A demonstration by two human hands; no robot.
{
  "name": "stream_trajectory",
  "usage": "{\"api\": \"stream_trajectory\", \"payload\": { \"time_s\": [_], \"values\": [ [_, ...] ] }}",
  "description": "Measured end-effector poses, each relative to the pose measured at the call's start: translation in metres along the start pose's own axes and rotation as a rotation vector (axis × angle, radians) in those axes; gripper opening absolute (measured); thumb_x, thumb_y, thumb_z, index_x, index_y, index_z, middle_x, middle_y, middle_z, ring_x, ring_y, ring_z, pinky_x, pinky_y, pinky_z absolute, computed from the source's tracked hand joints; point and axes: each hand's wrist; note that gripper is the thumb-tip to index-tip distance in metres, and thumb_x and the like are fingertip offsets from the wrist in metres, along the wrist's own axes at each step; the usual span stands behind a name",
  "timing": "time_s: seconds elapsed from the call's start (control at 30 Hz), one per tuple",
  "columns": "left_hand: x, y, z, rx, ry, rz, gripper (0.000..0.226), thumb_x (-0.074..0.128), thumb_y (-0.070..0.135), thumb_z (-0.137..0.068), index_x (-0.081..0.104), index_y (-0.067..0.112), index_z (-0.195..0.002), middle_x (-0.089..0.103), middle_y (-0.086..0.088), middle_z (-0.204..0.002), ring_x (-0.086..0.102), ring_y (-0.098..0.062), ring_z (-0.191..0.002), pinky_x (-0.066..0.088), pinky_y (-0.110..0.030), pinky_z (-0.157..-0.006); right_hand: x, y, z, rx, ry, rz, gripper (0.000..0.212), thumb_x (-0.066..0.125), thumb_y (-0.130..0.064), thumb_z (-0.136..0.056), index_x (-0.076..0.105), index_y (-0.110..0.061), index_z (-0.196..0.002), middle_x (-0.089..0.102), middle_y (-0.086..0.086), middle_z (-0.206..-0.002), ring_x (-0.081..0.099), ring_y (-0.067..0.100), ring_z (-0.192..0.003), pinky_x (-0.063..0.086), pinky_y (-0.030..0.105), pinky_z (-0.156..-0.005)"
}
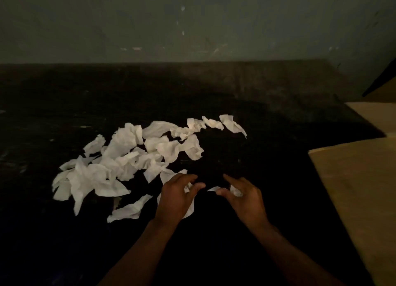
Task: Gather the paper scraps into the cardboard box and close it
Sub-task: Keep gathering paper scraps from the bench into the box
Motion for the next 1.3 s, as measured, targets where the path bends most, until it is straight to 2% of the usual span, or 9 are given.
{"api": "stream_trajectory", "payload": {
  "time_s": [0.13,0.3,0.57,0.63,0.73,0.9,0.97,1.1,1.3],
  "values": [
    [-0.028,0.036,0.008,0.055,0.073,0.026,0.030,0.079,0.030,-0.073,0.073,0.013,-0.097,0.071,-0.001,-0.094,0.054,0.004,-0.089,0.034,0.003,-0.080,-0.033,-0.024,0.019,-0.110,0.017,-0.012,0.053,0.075,-0.037,-0.078,0.058,-0.031,-0.128,0.055,-0.003,-0.127,0.052,0.009,-0.114,0.043,0.022,-0.096],
    [-0.057,0.088,0.013,0.206,0.140,0.057,0.032,0.078,0.032,-0.075,0.072,0.014,-0.100,0.070,0.002,-0.096,0.061,-0.002,-0.090,0.040,-0.004,-0.083,-0.086,-0.058,0.051,-0.235,0.144,0.014,0.052,0.072,-0.039,-0.080,0.056,-0.032,-0.129,0.055,-0.007,-0.118,0.052,0.004,-0.102,0.040,0.015,-0.083],
    [-0.046,0.186,0.041,0.354,0.178,0.204,0.032,0.080,0.030,-0.074,0.073,0.011,-0.099,0.070,0.001,-0.096,0.063,-0.005,-0.090,0.041,-0.005,-0.084,-0.179,-0.047,0.118,-0.181,0.294,0.071,0.051,0.068,-0.048,-0.081,0.057,-0.035,-0.129,0.055,0.000,-0.132,0.050,0.018,-0.122,0.035,0.027,-0.106],
    [-0.034,0.215,0.048,0.372,0.162,0.238,0.031,0.080,0.029,-0.073,0.073,0.012,-0.099,0.070,0.001,-0.096,0.061,-0.003,-0.089,0.040,-0.004,-0.083,-0.204,-0.034,0.137,-0.196,0.349,0.026,0.048,0.073,-0.040,-0.079,0.062,-0.028,-0.124,0.060,0.006,-0.121,0.056,0.023,-0.112,0.043,0.033,-0.099],
    [-0.012,0.263,0.054,0.422,0.146,0.299,0.031,0.081,0.026,-0.072,0.074,0.011,-0.098,0.070,0.001,-0.093,0.061,-0.002,-0.087,0.041,-0.004,-0.081,-0.246,-0.010,0.162,-0.249,0.497,0.070,0.044,0.077,-0.035,-0.077,0.068,-0.022,-0.118,0.063,0.000,-0.099,0.062,0.020,-0.094,0.040,0.019,-0.079],
    [0.040,0.342,0.058,0.518,0.087,0.351,0.029,0.079,0.027,-0.074,0.073,0.012,-0.098,0.069,0.002,-0.093,0.063,-0.005,-0.085,0.048,-0.014,-0.078,-0.318,0.042,0.183,-0.199,0.603,0.077,0.045,0.073,-0.044,-0.079,0.065,-0.028,-0.121,0.065,0.002,-0.107,0.061,0.019,-0.099,0.047,0.029,-0.083],
    [0.066,0.373,0.059,0.531,0.071,0.349,0.030,0.079,0.028,-0.075,0.073,0.012,-0.099,0.069,0.001,-0.096,0.063,-0.007,-0.086,0.048,-0.014,-0.079,-0.348,0.067,0.185,-0.195,0.635,0.101,0.044,0.073,-0.041,-0.079,0.067,-0.024,-0.120,0.066,0.005,-0.109,0.062,0.021,-0.098,0.041,0.022,-0.077],
    [0.127,0.431,0.059,0.491,0.094,0.370,0.029,0.079,0.028,-0.074,0.073,0.012,-0.098,0.070,0.001,-0.095,0.063,-0.008,-0.086,0.042,-0.006,-0.078,-0.411,0.114,0.181,-0.186,0.677,0.115,0.043,0.076,-0.035,-0.077,0.070,-0.017,-0.115,0.065,0.012,-0.117,0.059,0.021,-0.107,0.032,0.012,-0.077],
    [0.214,0.474,0.079,0.204,-0.090,0.180,0.044,0.067,0.048,-0.082,0.064,0.019,-0.115,0.061,0.001,-0.118,0.056,-0.016,-0.107,0.041,-0.023,-0.090,-0.466,0.187,0.158,-0.167,0.549,0.128,0.039,0.072,-0.037,-0.082,0.069,-0.016,-0.115,0.058,-0.001,-0.116,0.048,0.006,-0.103,0.035,0.019,-0.084]
  ]
}}
Point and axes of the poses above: each hand's wrist, its own z-axis away from the middle knuckle, its own x-axis out of the palm, y = z × x
